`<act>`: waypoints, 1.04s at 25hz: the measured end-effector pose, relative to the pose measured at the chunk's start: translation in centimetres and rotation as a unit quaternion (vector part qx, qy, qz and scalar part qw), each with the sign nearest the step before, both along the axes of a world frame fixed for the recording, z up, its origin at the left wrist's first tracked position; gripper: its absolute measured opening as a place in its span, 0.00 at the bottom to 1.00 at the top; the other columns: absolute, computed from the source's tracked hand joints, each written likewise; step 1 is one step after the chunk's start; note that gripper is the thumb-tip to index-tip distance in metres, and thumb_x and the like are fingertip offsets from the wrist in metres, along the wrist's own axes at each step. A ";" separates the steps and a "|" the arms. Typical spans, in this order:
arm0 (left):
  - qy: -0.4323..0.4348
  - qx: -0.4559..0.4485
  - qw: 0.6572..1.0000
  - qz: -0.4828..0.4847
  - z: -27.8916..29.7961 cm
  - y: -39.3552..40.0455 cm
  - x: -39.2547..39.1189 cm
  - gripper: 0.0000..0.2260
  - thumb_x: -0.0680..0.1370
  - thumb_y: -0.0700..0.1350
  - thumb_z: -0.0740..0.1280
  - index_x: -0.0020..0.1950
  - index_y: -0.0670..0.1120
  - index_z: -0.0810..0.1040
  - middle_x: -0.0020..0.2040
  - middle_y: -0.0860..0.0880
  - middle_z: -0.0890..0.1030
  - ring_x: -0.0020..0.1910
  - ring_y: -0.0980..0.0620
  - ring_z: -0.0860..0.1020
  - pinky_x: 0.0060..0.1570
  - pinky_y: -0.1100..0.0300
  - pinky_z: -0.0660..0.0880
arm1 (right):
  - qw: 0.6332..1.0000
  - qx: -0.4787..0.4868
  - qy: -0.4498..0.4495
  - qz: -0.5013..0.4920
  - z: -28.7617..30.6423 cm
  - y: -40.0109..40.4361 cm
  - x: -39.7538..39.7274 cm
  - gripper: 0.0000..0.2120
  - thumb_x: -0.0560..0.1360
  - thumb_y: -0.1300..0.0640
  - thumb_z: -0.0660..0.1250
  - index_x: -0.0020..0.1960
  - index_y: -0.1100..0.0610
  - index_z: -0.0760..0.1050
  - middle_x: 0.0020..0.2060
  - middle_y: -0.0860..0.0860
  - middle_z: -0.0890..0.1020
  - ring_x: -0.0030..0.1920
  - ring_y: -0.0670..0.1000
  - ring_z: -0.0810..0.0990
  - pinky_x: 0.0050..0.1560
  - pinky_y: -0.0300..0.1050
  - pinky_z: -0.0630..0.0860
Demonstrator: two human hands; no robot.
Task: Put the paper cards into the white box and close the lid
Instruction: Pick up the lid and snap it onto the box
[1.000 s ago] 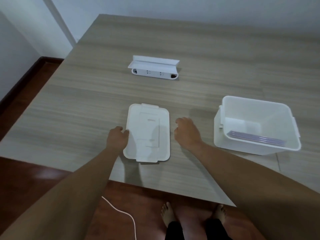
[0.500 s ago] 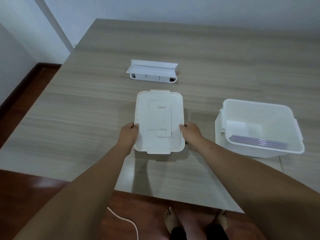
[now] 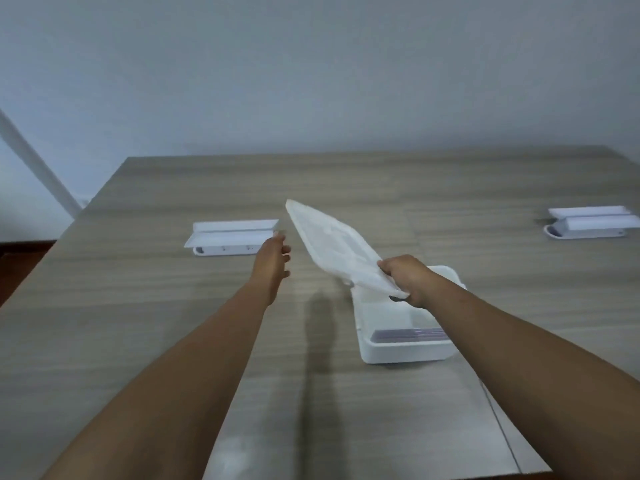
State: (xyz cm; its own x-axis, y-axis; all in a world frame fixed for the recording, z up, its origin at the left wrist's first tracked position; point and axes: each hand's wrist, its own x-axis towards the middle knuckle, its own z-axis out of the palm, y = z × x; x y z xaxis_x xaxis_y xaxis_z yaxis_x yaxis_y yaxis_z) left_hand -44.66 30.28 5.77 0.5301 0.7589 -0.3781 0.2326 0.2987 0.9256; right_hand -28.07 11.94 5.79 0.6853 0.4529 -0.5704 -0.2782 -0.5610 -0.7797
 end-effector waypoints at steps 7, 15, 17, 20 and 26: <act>-0.091 0.039 0.986 -0.134 0.3 -5.5 6.8 0.25 0.80 0.63 0.50 0.75 0.54 0.64 0.73 0.52 0.71 0.72 0.51 0.68 0.70 0.42 0.61 | 0.948 0.020 0.296 0.113 1.4 -10.2 6.0 0.17 0.77 0.58 0.58 0.55 0.68 0.78 0.26 0.51 0.74 0.19 0.43 0.70 0.14 0.33 0.66; -0.064 0.012 0.991 -0.121 -1.7 -8.1 8.5 0.21 0.81 0.62 0.54 0.66 0.53 0.75 0.60 0.52 0.81 0.57 0.49 0.78 0.58 0.49 0.76 | 0.965 0.147 0.216 -0.002 0.1 -15.2 6.3 0.16 0.78 0.51 0.60 0.56 0.59 0.82 0.53 0.61 0.84 0.48 0.62 0.84 0.45 0.57 0.83; -0.008 0.025 0.993 -0.113 -2.4 -8.6 8.4 0.19 0.81 0.60 0.54 0.64 0.51 0.75 0.56 0.53 0.79 0.53 0.51 0.77 0.53 0.53 0.73 | 0.976 0.151 0.155 -0.029 -0.6 -15.5 7.0 0.22 0.78 0.42 0.57 0.55 0.55 0.83 0.50 0.57 0.85 0.50 0.59 0.84 0.51 0.56 0.80; 0.067 0.009 0.993 -0.096 -3.9 -8.7 8.4 0.21 0.81 0.59 0.56 0.67 0.48 0.74 0.59 0.49 0.78 0.58 0.45 0.76 0.62 0.46 0.72 | 0.979 0.157 0.089 -0.092 -1.1 -15.7 8.1 0.26 0.78 0.38 0.57 0.56 0.57 0.81 0.48 0.55 0.85 0.48 0.57 0.83 0.50 0.53 0.79; 0.129 0.112 0.984 -0.041 -5.8 -11.3 8.9 0.08 0.79 0.45 0.63 0.43 0.46 0.79 0.42 0.47 0.78 0.42 0.46 0.75 0.46 0.56 0.71 | 0.981 0.024 -0.177 -0.076 -3.8 -15.8 8.1 0.09 0.74 0.59 0.68 0.52 0.62 0.82 0.47 0.57 0.86 0.49 0.59 0.83 0.50 0.51 0.79</act>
State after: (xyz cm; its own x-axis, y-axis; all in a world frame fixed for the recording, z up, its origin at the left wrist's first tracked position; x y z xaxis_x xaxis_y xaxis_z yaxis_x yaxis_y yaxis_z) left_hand -35.78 18.99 -0.05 0.5006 0.7975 -0.3366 0.4834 0.0651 0.8730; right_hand -19.95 -3.81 2.01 0.8983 0.3508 -0.2644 -0.0625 -0.4936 -0.8674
